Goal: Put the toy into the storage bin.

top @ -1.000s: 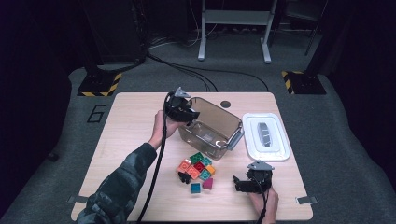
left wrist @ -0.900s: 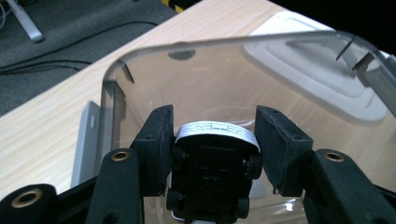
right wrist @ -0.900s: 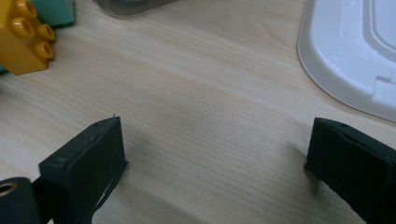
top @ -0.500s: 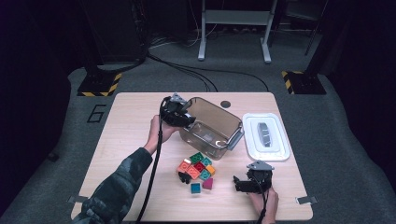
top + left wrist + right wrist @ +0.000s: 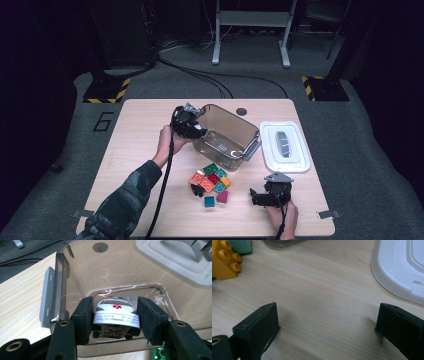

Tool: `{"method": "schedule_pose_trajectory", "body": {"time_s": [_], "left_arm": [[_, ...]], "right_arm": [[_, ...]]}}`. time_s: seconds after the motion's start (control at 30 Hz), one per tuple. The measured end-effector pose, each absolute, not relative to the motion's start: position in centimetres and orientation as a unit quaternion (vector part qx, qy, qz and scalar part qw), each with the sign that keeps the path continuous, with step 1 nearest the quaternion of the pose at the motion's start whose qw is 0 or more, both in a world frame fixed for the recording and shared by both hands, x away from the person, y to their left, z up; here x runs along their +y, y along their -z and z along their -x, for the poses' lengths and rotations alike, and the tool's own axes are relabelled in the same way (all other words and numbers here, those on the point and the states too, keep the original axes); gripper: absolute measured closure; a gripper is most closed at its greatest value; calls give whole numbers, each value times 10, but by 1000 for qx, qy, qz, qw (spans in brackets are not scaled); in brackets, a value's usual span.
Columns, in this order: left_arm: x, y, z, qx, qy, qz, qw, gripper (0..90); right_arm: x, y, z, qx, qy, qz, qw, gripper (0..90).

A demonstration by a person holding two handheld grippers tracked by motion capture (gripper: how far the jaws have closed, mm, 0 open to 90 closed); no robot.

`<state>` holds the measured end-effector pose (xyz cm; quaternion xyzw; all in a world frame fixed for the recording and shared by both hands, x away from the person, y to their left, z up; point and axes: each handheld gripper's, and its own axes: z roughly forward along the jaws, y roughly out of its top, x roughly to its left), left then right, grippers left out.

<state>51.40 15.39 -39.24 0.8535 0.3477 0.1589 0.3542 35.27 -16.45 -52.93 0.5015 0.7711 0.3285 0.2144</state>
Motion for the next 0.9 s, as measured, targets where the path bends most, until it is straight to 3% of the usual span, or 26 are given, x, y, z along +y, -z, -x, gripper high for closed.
{"method": "schedule_pose_trajectory", "body": {"time_s": [0.1,0.53,0.9], "left_arm": [[155,393,-513,355,-160,-850,354,469],[179,380,-492,351,-171,-837,383,223],[204,393,-449,340,-169,-834,401,151]], "right_arm": [[-165,529,-353,771,-329,-501,214,30],[-165,529,-353,772,-329,-501,213,29],[-165,529,-353,772,-329,-501,213,30]]}}
